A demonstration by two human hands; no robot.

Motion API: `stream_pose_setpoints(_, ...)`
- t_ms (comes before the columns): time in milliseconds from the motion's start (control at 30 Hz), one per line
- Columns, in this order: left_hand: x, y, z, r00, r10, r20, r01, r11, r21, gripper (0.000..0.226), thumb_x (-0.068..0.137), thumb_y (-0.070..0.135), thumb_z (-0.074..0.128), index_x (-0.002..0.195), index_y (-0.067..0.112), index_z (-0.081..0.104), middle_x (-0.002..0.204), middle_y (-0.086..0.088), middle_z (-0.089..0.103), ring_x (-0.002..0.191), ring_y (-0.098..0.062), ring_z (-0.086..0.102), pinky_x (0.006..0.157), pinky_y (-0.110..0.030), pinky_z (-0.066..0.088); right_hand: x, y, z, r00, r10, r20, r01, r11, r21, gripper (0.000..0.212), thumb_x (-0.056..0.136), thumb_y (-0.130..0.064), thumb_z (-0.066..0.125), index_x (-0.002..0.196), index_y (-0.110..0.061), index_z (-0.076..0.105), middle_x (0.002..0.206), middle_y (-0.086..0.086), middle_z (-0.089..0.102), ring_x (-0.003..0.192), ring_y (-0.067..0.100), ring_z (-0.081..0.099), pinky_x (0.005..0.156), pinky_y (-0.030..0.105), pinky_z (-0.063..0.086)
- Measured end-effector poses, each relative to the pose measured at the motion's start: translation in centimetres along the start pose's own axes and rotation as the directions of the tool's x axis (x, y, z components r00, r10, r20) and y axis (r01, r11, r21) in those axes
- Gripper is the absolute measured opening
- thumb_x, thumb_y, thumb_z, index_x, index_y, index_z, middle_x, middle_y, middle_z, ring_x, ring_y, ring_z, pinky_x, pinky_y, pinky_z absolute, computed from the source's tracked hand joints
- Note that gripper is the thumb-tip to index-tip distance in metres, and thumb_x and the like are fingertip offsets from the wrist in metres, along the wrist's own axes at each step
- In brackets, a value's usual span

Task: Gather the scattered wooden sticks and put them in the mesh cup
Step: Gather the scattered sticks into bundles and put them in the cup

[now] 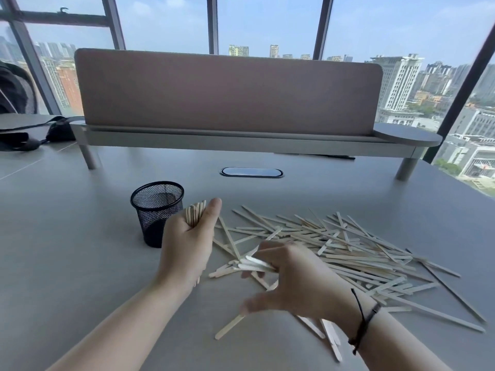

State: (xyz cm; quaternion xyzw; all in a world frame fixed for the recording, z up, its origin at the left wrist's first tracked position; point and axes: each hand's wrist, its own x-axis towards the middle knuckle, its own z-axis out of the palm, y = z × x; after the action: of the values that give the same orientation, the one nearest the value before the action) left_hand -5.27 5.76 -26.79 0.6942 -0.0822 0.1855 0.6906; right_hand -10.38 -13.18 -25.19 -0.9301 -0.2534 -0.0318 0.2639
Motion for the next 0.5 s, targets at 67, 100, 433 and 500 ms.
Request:
stream_pose_setpoints(67, 0.4, 0.0, -0.3, 0.999, -0.02, -0.024, 0.02, 1.0, -0.015, 0.056, 0.078, 0.055, 0.064, 0.05, 0.023, 0.028, 0.048, 0.002, 0.024, 0.046, -0.015, 0.017, 0.05, -0.03, 0.016, 0.1, 0.2, 0.4, 0.983, 0.022, 0.183, -0.007, 0.996, -0.084, 0.04, 0.064, -0.058, 0.08, 0.089, -0.03, 0.066, 0.09, -0.01, 0.054, 0.079, 0.008, 0.052, 0.07, 0.032, 0.046)
stream_pose_setpoints(100, 0.5, 0.0, -0.4, 0.999, -0.028, -0.033, 0.028, 0.999, -0.02, 0.056, 0.078, 0.054, 0.065, 0.052, 0.022, 0.027, 0.05, 0.001, 0.023, 0.047, -0.016, 0.017, 0.051, -0.031, 0.016, 0.2, 0.3, 0.6, 0.974, 0.034, 0.223, -0.02, 0.998, -0.066, 0.035, 0.068, -0.052, 0.08, 0.093, -0.03, 0.069, 0.092, -0.011, 0.054, 0.081, 0.006, 0.053, 0.074, 0.031, 0.046)
stream_pose_setpoints(433, 0.4, 0.3, -0.6, 0.999, 0.003, -0.045, 0.0, 0.997, 0.073, 0.061, 0.081, 0.05, 0.062, 0.06, 0.005, 0.027, 0.056, -0.007, 0.025, 0.055, -0.021, 0.021, 0.05, -0.046, 0.023, 0.4, 0.5, 1.3, 0.994, 0.004, 0.108, 0.022, 0.971, -0.238, 0.02, 0.096, -0.039, 0.049, 0.089, -0.02, 0.055, 0.101, -0.008, 0.052, 0.088, 0.024, 0.056, 0.074, 0.039, 0.045)
stream_pose_setpoints(500, 0.6, 0.4, -0.7, 0.998, -0.001, -0.063, 0.007, 0.996, 0.084, 0.061, 0.079, 0.053, 0.062, 0.06, 0.005, 0.029, 0.057, -0.008, 0.026, 0.055, -0.022, 0.023, 0.049, -0.049, 0.026, 0.7, 1.2, 1.1, 1.0, 0.008, 0.025, -0.002, 0.965, -0.264, 0.021, 0.097, -0.04, 0.048, 0.094, -0.021, 0.057, 0.106, -0.009, 0.052, 0.089, 0.025, 0.057, 0.073, 0.04, 0.046)
